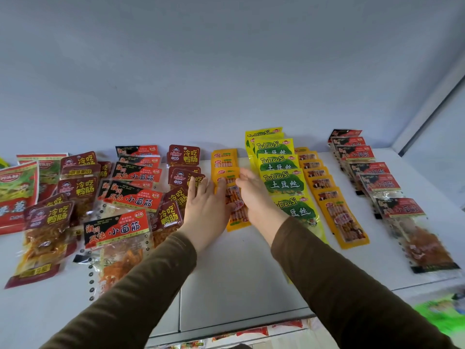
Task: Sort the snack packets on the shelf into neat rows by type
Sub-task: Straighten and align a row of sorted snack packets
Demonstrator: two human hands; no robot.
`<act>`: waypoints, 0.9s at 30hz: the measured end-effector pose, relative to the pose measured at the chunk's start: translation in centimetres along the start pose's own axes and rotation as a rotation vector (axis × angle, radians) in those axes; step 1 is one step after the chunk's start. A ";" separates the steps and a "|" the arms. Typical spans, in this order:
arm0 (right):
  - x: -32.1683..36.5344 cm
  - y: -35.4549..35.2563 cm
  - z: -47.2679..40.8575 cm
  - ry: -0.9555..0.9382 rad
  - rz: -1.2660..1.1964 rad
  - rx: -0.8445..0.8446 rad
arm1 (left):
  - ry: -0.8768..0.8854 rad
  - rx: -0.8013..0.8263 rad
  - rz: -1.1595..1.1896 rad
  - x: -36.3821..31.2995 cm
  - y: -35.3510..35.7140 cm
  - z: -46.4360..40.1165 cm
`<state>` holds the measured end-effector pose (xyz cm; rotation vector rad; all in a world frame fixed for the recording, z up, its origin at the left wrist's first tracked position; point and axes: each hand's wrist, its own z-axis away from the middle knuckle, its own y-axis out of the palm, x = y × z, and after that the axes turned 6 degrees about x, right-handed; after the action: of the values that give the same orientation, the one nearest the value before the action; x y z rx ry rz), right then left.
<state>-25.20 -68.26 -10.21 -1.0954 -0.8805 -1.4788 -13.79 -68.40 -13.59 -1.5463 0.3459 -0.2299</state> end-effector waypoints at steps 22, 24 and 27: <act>-2.6 -1.0 2.0 -0.035 0.053 0.004 | 0.046 -0.003 -0.044 1.0 0.7 1.4; -2.7 -1.0 2.0 -0.042 0.058 -0.002 | 0.054 0.000 -0.039 0.9 0.7 1.5; -1.8 -1.4 1.8 -0.053 0.049 -0.009 | 0.061 -0.068 0.075 1.6 0.4 0.6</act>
<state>-26.18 -65.78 -11.33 -1.1593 -0.8782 -1.4205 -12.11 -68.41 -14.08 -1.5925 0.4626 -0.2089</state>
